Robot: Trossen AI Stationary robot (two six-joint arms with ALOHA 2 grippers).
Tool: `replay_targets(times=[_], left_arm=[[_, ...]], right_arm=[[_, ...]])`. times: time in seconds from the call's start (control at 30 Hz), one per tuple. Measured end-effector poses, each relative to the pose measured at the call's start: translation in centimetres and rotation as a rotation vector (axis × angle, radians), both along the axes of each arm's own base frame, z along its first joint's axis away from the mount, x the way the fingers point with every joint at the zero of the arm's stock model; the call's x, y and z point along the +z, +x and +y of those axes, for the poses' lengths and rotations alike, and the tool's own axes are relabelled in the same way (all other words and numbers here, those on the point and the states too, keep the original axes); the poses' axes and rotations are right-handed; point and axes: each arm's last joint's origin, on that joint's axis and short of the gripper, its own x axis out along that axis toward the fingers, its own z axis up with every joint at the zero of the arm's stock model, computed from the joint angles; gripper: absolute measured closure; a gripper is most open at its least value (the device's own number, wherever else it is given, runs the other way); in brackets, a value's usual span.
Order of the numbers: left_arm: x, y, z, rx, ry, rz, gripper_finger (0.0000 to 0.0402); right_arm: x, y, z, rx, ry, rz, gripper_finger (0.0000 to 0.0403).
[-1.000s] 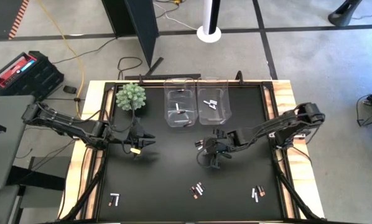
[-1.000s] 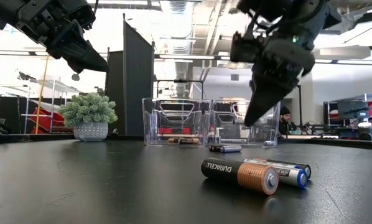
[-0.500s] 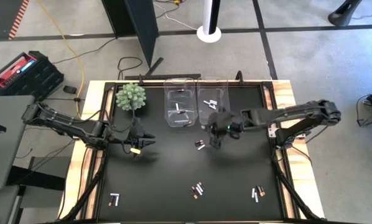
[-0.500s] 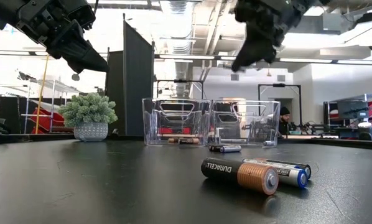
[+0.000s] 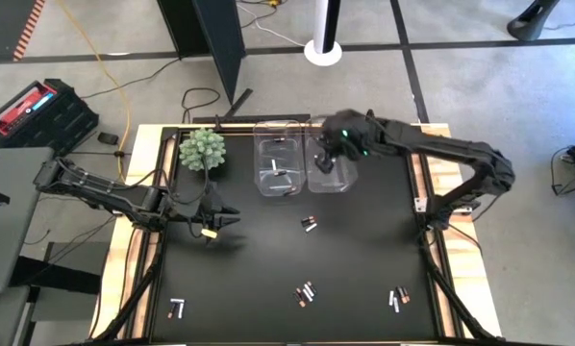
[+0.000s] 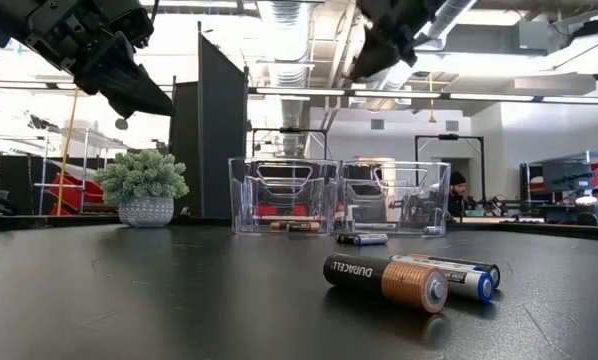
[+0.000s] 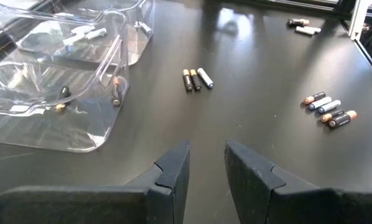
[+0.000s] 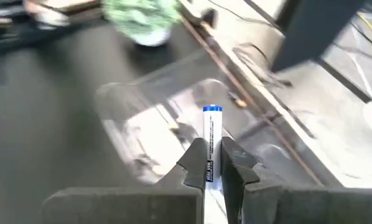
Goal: Sort batteries
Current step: Put the white battery into the right transparent bin
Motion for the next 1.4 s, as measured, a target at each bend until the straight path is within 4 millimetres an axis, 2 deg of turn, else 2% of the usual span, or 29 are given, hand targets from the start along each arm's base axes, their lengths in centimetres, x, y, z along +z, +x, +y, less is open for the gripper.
replay_targets(times=[0.13, 0.23, 0.4, 0.57, 0.77, 0.9, 1.1, 1.4], left_arm=[[-0.1, 0.0, 0.0, -0.008, 0.017, 0.01, 0.0304], [-0.1, -0.1, 0.0, -0.008, 0.019, 0.017, 0.0304], [-0.2, -0.1, 0.1, 0.01, 0.011, 0.019, 0.0304], [-0.1, -0.1, 0.2, 0.079, 0.002, 0.009, 0.0304], [-0.1, -0.1, 0.4, 0.153, -0.015, -0.006, 0.0304], [-0.1, -0.1, 0.4, 0.155, -0.013, -0.006, 0.0304], [-0.1, -0.1, 0.4, 0.156, -0.012, -0.005, 0.0304], [-0.1, -0.2, 0.4, 0.157, -0.012, -0.005, 0.0304]], right_arm=[[-0.7, 0.3, -3.6, -0.102, 0.033, 0.103, 0.0363], [-2.3, 0.6, -6.4, -0.122, 0.099, 0.227, 0.0363], [-6.4, 0.9, -10.6, -0.073, 0.284, 0.417, 0.0363], [-11.3, 1.0, -13.2, -0.013, 0.357, 0.606, 0.0363], [-15.2, 2.2, -13.8, 0.09, 0.373, 0.713, 0.0363], [-16.8, 2.9, -13.6, 0.134, 0.381, 0.752, 0.0363], [-17.6, 3.5, -13.3, 0.158, 0.379, 0.755, 0.036], [-17.3, 3.7, -13.2, 0.176, 0.354, 0.74, 0.0323]])
